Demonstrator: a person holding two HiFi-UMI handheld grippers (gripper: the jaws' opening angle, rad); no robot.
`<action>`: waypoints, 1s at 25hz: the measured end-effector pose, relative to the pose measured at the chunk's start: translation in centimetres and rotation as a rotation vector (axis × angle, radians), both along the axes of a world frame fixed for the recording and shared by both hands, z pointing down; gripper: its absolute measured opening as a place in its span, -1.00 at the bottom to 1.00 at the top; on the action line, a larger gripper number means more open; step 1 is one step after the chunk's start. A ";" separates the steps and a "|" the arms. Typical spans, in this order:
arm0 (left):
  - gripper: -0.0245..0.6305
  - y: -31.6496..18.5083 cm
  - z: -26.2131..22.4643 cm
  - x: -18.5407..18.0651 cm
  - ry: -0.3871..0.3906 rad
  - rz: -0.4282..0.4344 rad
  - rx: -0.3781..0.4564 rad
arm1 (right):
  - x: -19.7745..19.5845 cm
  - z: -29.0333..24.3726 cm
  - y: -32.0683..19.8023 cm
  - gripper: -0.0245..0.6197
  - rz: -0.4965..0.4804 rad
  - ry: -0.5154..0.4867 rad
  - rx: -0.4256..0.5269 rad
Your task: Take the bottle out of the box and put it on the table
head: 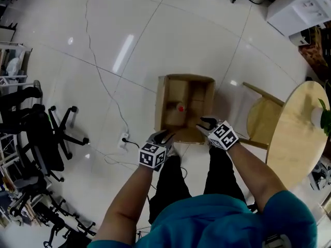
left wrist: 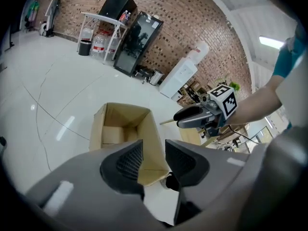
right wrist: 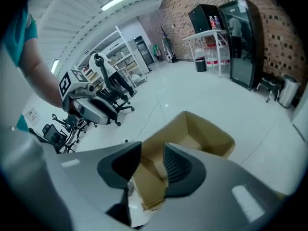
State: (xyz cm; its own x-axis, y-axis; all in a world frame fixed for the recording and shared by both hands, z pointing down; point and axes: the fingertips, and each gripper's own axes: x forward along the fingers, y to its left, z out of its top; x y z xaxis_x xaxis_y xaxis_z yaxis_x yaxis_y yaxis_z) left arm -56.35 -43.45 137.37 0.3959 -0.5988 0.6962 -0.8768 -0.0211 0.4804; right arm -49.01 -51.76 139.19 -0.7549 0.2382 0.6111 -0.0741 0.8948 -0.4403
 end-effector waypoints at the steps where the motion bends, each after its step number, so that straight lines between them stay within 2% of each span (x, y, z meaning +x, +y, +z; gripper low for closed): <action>1: -0.52 -0.7 3.4 -0.5 -0.008 0.009 -0.016 | -0.6 2.9 -0.1 -0.47 -0.003 0.009 -0.002; 5: -0.46 -3.4 14.1 -2.4 -0.028 0.023 -0.070 | -3.4 12.1 -0.6 -0.43 -0.015 0.035 -0.002; 8: -0.44 -4.6 19.8 -2.5 -0.061 0.099 -0.105 | -4.9 16.5 -1.3 -0.42 -0.010 0.044 -0.015; 13: -0.39 -5.8 30.0 -3.4 -0.214 0.215 -0.205 | -5.9 21.5 -0.7 -0.40 -0.038 0.038 -0.040; 16: -0.35 -7.3 35.7 -3.2 -0.353 0.348 -0.221 | -5.9 24.5 -0.5 -0.40 -0.076 0.021 -0.025; 19: -0.32 -7.1 40.2 -3.2 -0.457 0.480 -0.249 | -6.3 27.0 -0.1 -0.39 -0.067 0.011 -0.021; 22: -0.30 -5.9 44.4 -3.0 -0.517 0.542 -0.282 | -6.1 29.2 1.0 -0.39 -0.051 -0.014 -0.025; 25: -0.30 -5.2 45.8 -2.6 -0.543 0.568 -0.321 | -5.7 29.2 1.4 -0.39 -0.058 -0.032 -0.021</action>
State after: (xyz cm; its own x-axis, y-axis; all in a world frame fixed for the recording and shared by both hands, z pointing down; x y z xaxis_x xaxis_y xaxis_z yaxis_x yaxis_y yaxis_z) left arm -58.90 -48.62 183.14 0.1386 -0.1509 0.9788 -0.8850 -0.4625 0.0540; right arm -54.70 -50.41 168.39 -0.7586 0.2946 0.5812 -0.0083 0.8875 -0.4607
